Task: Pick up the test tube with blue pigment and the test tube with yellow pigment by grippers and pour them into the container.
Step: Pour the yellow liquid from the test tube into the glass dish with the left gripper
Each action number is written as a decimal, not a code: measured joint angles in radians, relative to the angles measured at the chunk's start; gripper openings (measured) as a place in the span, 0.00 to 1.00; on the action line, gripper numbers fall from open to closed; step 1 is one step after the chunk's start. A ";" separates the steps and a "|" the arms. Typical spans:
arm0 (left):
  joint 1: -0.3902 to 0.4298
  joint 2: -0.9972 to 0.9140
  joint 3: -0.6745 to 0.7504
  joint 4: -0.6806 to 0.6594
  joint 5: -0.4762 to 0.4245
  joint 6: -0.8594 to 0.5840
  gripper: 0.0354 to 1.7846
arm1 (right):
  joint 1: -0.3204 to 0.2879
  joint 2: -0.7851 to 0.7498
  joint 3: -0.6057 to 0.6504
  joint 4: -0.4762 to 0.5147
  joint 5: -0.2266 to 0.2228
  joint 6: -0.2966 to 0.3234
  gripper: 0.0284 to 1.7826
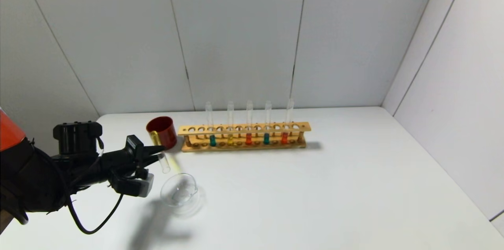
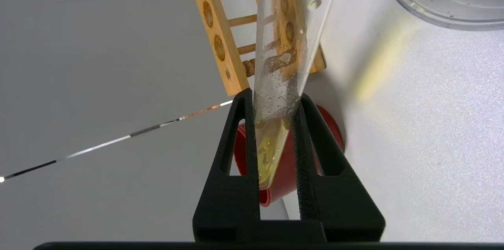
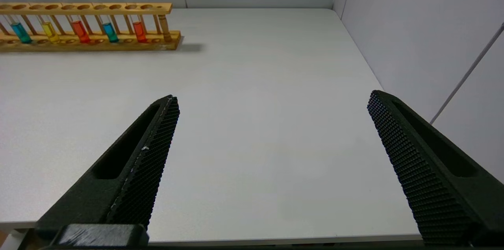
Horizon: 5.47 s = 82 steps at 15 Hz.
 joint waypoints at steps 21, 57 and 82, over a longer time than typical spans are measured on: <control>-0.031 -0.017 0.013 0.002 0.052 0.131 0.16 | 0.000 0.000 0.000 0.000 0.000 0.000 0.98; -0.057 -0.088 -0.008 0.002 0.085 0.325 0.16 | 0.000 0.000 0.000 0.000 0.000 0.000 0.98; -0.100 -0.167 -0.046 0.001 0.087 0.516 0.16 | 0.000 0.000 0.000 0.000 0.000 0.000 0.98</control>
